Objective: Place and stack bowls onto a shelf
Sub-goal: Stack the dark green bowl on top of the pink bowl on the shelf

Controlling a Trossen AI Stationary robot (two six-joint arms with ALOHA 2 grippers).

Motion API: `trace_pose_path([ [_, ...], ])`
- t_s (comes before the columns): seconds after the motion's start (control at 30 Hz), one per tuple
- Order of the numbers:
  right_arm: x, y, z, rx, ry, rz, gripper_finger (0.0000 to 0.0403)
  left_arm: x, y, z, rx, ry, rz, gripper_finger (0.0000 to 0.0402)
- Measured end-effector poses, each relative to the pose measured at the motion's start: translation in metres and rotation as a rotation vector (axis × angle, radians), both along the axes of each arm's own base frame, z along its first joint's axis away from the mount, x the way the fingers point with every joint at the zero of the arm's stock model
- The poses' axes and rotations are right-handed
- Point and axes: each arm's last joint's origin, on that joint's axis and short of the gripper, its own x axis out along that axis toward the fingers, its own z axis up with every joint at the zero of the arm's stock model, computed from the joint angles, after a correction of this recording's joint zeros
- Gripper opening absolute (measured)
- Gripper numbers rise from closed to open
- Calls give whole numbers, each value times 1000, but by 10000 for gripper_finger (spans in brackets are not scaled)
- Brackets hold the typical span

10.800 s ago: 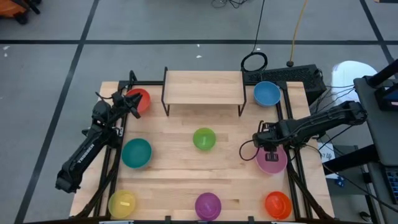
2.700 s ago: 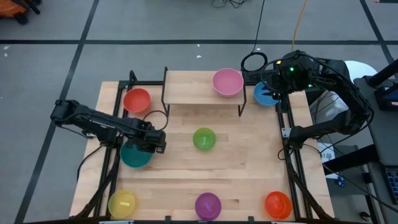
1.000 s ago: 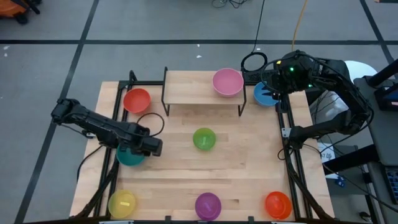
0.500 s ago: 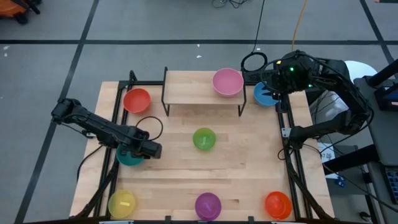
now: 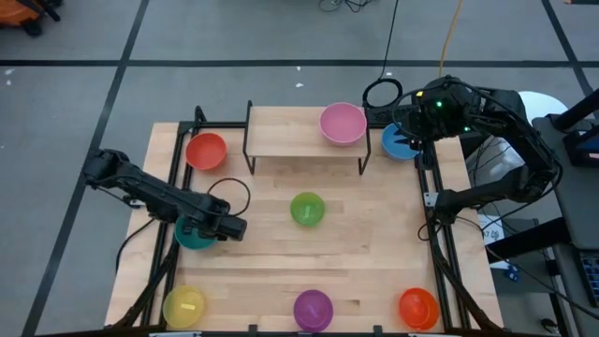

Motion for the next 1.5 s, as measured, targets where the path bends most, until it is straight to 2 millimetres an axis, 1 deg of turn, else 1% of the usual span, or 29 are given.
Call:
trace_pose_path([
  [0.23,0,0,0,0,0,0,78,4,-2,-11,44,38,-63,85],
  [0.4,0,0,0,0,0,0,78,7,-2,-17,59,56,-157,83],
  [0.47,0,0,0,1,0,0,78,7,-2,-18,60,56,-164,70],
  [0.6,0,0,0,0,0,0,78,8,-2,-18,62,50,-177,15],
  [0.8,0,0,0,0,0,0,78,9,-2,-17,60,38,-234,7],
  [0.9,0,0,0,0,0,-1,78,15,-3,-9,74,-3,-285,7],
  [1.03,0,0,0,-1,0,0,78,30,-1,12,114,-85,-336,5],
  [1.1,0,0,0,-3,1,3,78,40,2,28,146,-145,-346,5],
  [1.2,0,0,0,-4,1,3,78,52,10,61,219,-210,-382,5],
  [1.3,0,0,0,-5,1,5,78,62,18,97,330,-283,-425,5],
  [1.5,-1,0,0,-7,-1,4,78,69,41,163,559,-401,-484,5],
])
